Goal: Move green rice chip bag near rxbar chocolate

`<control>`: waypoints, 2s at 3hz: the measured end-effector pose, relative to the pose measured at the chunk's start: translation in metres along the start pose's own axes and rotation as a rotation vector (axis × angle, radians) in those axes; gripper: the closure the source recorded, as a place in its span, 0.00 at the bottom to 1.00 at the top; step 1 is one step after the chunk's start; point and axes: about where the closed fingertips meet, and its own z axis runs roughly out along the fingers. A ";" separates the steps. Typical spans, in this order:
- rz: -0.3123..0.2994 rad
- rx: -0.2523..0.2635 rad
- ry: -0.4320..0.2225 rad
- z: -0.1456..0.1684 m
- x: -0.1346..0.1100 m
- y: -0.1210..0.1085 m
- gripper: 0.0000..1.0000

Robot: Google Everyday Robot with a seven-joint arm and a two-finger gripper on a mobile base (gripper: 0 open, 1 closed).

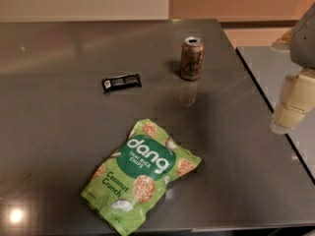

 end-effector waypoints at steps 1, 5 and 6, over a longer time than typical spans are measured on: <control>0.000 0.000 0.000 0.000 0.000 0.000 0.00; -0.477 -0.092 -0.117 0.023 -0.102 0.057 0.00; -0.563 -0.127 -0.145 0.032 -0.121 0.070 0.00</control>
Offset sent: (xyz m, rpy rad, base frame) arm -0.0053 0.0205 0.0017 -0.0685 0.0001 0.1242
